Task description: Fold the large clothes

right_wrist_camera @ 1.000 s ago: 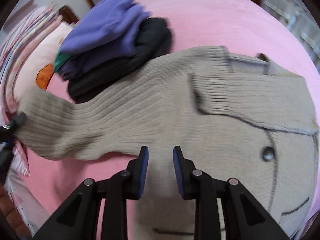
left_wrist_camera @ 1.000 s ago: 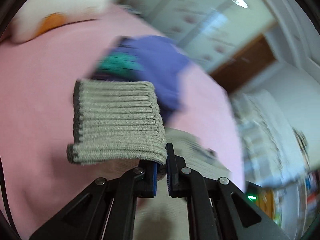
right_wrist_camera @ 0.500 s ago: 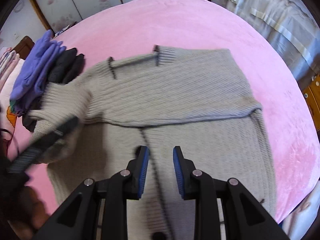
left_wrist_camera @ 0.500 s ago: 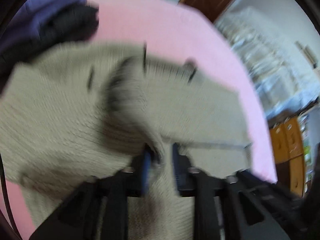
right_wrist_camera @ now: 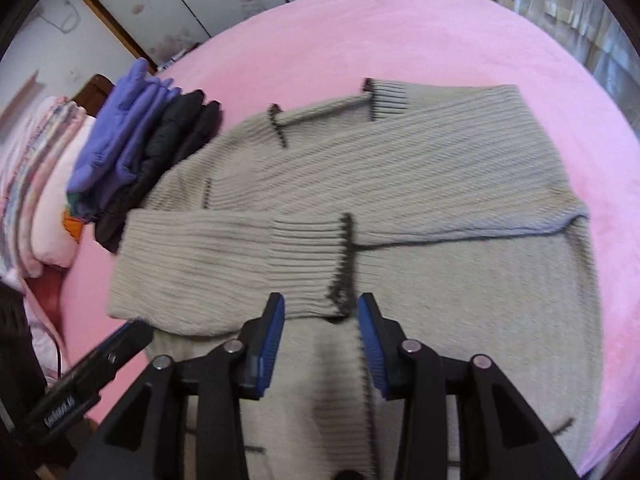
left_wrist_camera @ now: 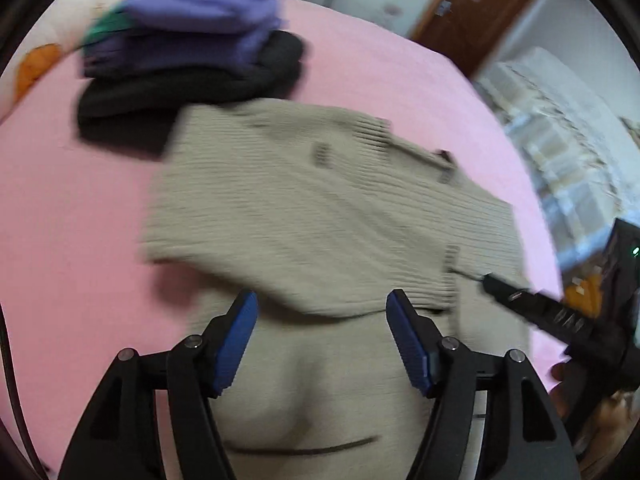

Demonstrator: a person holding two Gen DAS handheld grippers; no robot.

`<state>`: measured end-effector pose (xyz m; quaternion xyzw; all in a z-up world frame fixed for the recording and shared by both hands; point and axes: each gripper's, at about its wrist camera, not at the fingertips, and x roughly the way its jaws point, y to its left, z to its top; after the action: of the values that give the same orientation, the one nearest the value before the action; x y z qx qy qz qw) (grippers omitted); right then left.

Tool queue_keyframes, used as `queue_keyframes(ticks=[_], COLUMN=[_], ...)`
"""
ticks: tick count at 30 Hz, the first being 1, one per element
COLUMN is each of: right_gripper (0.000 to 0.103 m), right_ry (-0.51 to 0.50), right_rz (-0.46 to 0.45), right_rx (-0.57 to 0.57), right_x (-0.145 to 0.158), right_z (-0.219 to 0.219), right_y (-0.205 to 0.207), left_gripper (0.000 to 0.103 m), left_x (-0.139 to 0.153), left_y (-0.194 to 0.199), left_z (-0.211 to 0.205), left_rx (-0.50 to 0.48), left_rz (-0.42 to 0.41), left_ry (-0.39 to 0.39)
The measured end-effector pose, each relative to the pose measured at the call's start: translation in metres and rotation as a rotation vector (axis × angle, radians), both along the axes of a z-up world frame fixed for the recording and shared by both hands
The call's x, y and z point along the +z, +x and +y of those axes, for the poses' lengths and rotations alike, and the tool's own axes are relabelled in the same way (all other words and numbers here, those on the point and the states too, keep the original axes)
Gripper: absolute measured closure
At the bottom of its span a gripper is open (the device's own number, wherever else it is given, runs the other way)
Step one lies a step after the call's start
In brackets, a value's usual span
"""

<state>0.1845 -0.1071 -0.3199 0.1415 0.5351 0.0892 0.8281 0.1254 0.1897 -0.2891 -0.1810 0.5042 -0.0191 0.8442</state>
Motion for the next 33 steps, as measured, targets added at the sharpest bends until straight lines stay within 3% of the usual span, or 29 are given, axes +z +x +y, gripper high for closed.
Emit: queue_keyframes(ticks=[3, 8, 16, 18, 20, 23, 26, 30, 33], right_gripper=[0.062, 0.062, 0.063, 0.077, 0.094, 0.095, 0.096, 0.096, 0.095], right_ry=[-0.010, -0.084, -0.032, -0.046, -0.077, -0.094, -0.126, -0.165, -0.198], right_rz=[0.006, 0.068, 0.082, 0.060, 0.017, -0.078, -0.238, -0.416, -0.450], right_rx=[0.014, 0.010, -0.033, -0.003, 0.053, 0.105, 0.125, 0.066, 0.004], right_x=[-0.008, -0.044, -0.074, -0.072, -0.062, -0.029, 0.023, 0.084, 0.099], right_z=[0.009, 0.010, 0.001, 0.007, 0.015, 0.023, 0.023, 0.000, -0.027], right_y=[0.012, 0.035, 0.061, 0.062, 0.059, 0.048, 0.039, 0.046, 0.058], left_gripper=[0.037, 0.037, 0.037, 0.037, 0.037, 0.037, 0.037, 0.037, 0.036], left_x=[-0.022, -0.050, -0.063, -0.060, -0.060, -0.060, -0.061, -0.065, -0.070], left_y=[-0.005, -0.001, 0.019, 0.026, 0.031, 0.042, 0.050, 0.061, 0.070], left_z=[0.030, 0.065, 0.068, 0.061, 0.060, 0.054, 0.052, 0.047, 0.042], left_rx=[0.079, 0.176, 0.159, 0.158, 0.162, 0.171, 0.185, 0.217, 0.229], left_rz=[0.065, 0.119, 0.099, 0.095, 0.094, 0.093, 0.096, 0.112, 0.142], left_ry=[0.040, 0.000, -0.014, -0.013, -0.007, 0.004, 0.027, 0.088, 0.125])
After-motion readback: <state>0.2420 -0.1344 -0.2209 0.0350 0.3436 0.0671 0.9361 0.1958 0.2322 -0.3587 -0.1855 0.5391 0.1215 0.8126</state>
